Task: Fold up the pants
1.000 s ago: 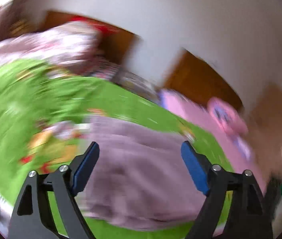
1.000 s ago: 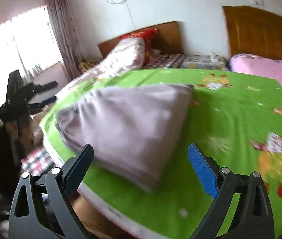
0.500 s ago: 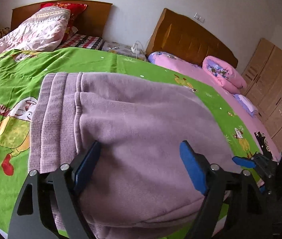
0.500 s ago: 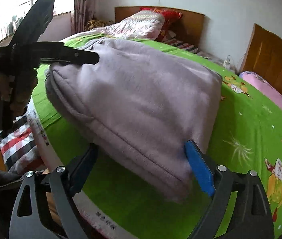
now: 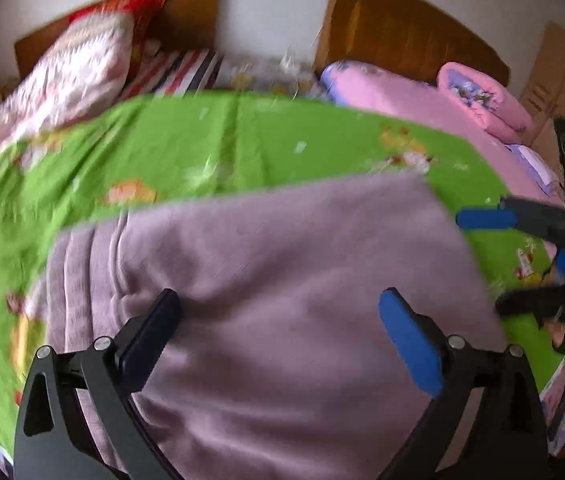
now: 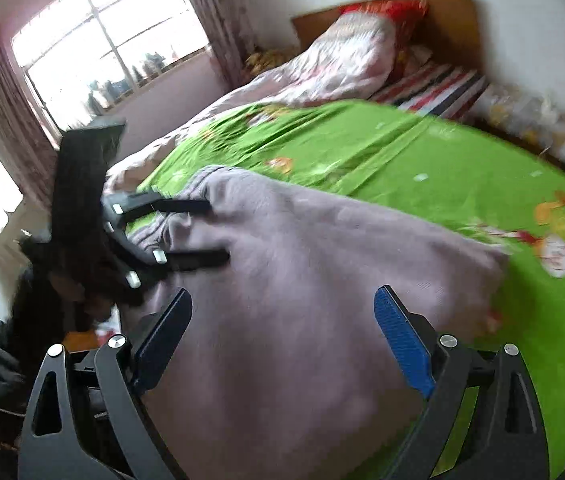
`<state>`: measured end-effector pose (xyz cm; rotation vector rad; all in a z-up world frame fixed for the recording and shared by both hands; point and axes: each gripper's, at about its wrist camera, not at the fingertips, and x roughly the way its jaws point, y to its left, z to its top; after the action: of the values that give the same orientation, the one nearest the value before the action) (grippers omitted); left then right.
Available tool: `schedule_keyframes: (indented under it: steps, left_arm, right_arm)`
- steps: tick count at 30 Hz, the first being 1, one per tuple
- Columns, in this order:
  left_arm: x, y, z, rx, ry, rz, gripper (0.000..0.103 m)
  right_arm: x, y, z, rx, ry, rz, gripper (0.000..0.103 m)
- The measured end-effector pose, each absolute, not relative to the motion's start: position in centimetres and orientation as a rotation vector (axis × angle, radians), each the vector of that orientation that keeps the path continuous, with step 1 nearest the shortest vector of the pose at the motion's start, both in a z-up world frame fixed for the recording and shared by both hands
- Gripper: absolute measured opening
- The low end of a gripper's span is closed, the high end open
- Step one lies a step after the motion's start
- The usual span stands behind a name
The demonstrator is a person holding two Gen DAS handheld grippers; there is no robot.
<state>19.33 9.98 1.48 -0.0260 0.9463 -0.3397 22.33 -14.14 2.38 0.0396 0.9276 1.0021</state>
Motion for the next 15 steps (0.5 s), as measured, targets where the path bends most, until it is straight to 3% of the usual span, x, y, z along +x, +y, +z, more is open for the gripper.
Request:
schedule_keyframes:
  steps: [8,15]
  left_arm:
    - [18.1,10.9,0.1,-0.051,0.901,-0.350,0.100]
    - [18.2,10.1,-0.1,-0.009,0.896,-0.337,0.101]
  right_arm:
    - [30.1,-13.4,-1.4,0.102,1.040,0.914,0.090]
    - [31.0,-13.2,1.3,0.244,0.968,0.961,0.090]
